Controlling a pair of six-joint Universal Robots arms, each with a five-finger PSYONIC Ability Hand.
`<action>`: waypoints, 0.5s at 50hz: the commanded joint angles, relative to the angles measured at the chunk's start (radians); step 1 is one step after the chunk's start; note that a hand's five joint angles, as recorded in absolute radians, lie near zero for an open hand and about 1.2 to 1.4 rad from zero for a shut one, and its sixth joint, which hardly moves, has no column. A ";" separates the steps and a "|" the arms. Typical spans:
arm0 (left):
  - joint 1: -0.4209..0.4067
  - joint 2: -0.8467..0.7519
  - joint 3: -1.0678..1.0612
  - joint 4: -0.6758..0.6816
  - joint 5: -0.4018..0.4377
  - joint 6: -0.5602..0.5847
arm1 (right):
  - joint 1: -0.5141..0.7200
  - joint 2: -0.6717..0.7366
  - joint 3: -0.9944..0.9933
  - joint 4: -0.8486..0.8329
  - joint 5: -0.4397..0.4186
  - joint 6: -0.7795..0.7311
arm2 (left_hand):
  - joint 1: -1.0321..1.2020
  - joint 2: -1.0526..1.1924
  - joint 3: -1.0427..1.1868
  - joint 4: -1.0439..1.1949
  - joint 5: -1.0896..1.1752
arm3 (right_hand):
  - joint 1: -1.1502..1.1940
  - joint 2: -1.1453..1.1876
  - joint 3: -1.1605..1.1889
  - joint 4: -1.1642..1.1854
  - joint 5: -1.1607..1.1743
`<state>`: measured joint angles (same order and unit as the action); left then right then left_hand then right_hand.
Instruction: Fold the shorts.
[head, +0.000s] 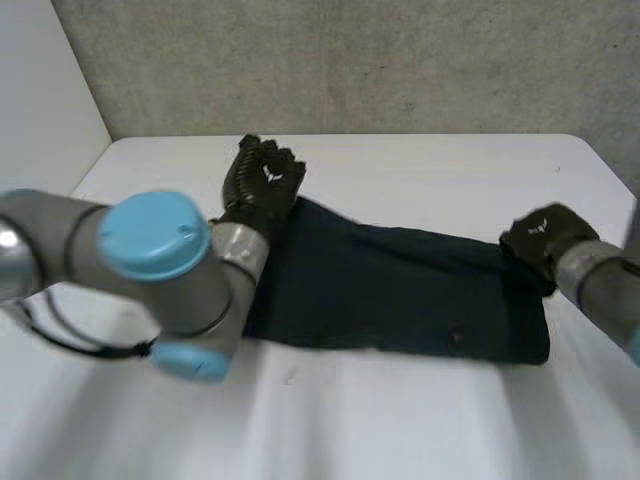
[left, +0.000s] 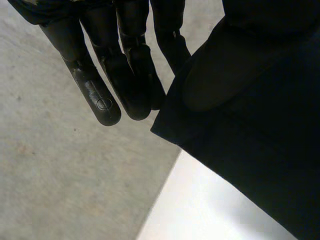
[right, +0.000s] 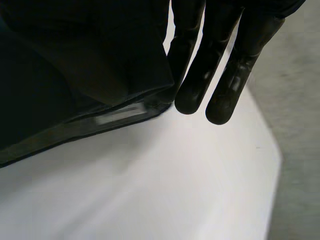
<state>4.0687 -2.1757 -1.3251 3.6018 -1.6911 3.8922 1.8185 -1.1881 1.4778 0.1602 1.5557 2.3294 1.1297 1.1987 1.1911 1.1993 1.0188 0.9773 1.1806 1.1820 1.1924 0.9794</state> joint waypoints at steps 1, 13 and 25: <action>0.035 -0.326 0.355 0.009 -0.002 0.075 | 0.039 0.228 -0.181 -0.159 0.073 -0.021 | 0.267 0.198 0.205 0.197 0.203 | 0.419 0.216 0.214 0.204 0.242; 0.029 -0.515 0.454 0.236 -0.010 0.070 | 0.036 0.443 -0.381 -0.396 0.101 -0.009 | -0.955 -1.024 -1.017 -1.025 -1.019 | -0.803 -1.006 -1.007 -1.018 -0.979; 0.030 -0.041 0.046 0.077 -0.009 -0.318 | 0.009 0.004 -0.191 -0.262 0.026 0.280 | -0.955 -1.024 -1.017 -1.025 -1.019 | -0.803 -1.006 -1.007 -1.018 -0.979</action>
<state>4.0976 -2.5320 -1.0175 3.8128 -1.7051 3.8693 1.8480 -0.9285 1.1614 -0.2302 1.6471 2.4545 0.1942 0.2048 0.2159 0.2063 0.0454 0.2076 0.2280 0.2180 0.2398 0.0712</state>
